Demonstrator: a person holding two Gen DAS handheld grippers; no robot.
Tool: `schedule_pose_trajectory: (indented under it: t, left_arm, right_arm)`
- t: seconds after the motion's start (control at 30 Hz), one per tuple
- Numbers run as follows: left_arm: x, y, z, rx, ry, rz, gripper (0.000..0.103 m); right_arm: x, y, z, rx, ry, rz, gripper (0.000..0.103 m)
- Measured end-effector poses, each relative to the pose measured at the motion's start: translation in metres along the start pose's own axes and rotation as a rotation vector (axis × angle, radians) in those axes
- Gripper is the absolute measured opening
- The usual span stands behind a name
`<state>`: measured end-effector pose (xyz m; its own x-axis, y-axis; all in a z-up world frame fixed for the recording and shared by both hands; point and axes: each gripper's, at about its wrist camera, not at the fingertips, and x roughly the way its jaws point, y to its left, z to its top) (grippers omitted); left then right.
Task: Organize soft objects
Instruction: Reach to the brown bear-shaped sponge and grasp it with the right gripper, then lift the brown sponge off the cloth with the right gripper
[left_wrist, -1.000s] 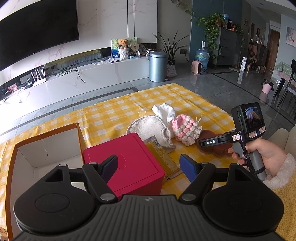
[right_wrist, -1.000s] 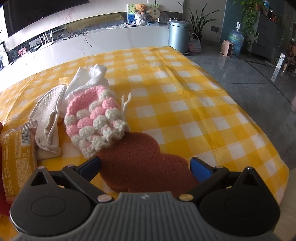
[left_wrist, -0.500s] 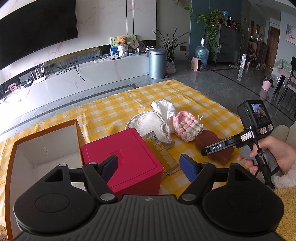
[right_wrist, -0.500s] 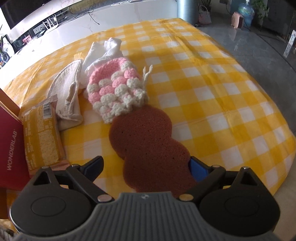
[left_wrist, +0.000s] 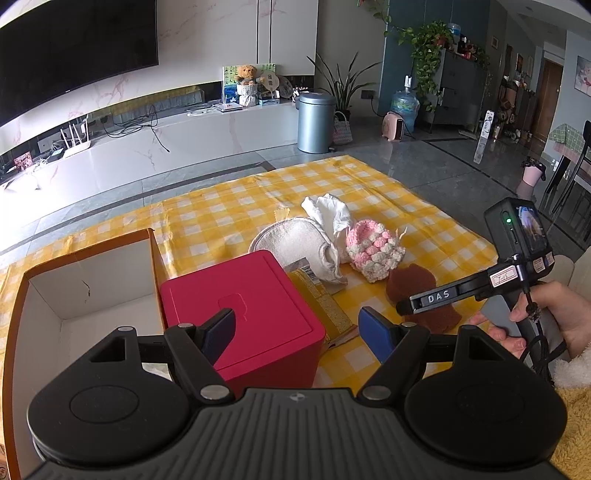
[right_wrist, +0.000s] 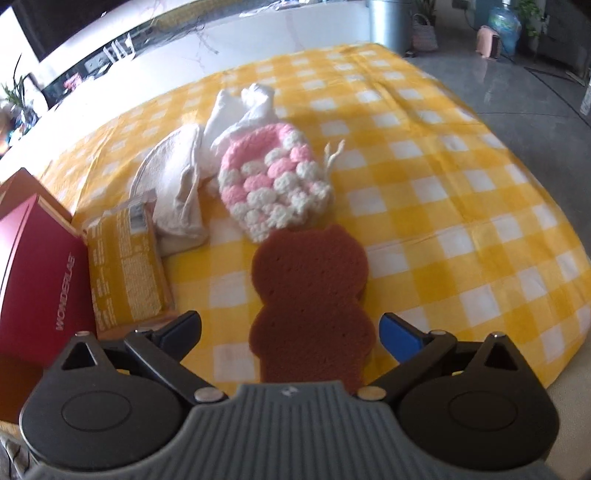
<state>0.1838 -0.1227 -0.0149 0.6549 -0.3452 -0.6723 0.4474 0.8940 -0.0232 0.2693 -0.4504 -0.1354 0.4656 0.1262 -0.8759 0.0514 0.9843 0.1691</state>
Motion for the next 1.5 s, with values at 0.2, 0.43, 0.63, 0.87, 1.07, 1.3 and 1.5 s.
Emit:
schedule_pose_trajectory:
  t: [0.2, 0.43, 0.63, 0.87, 1.07, 1.3, 1.5]
  left_arm:
    - [-0.001, -0.003, 0.001, 0.010, -0.002, 0.003, 0.089]
    - [-0.002, -0.008, -0.001, 0.024, 0.007, 0.007, 0.089]
    - [-0.002, -0.015, 0.003, 0.037, 0.012, 0.012, 0.089]
    - [0.003, -0.027, 0.014, 0.124, 0.024, 0.048, 0.089]
    - [0.028, -0.034, 0.030, 0.099, 0.107, 0.013, 0.089]
    - [0.061, -0.050, 0.045, 0.082, 0.180, 0.033, 0.089]
    - [0.094, -0.064, 0.055, 0.123, 0.277, 0.072, 0.089]
  right_arm:
    - [0.024, 0.002, 0.005, -0.030, 0.107, -0.137, 0.100]
    - [0.024, -0.016, 0.006, 0.043, 0.078, -0.177, 0.074]
    - [-0.015, -0.017, -0.002, 0.161, -0.058, -0.196, 0.073]
    - [-0.046, -0.001, -0.010, 0.251, -0.191, -0.199, 0.073]
    - [-0.041, 0.016, -0.011, 0.181, -0.195, -0.162, 0.073]
    - [-0.037, -0.004, -0.015, 0.244, -0.185, -0.185, 0.073]
    - [-0.036, -0.012, -0.015, 0.252, -0.184, -0.189, 0.073]
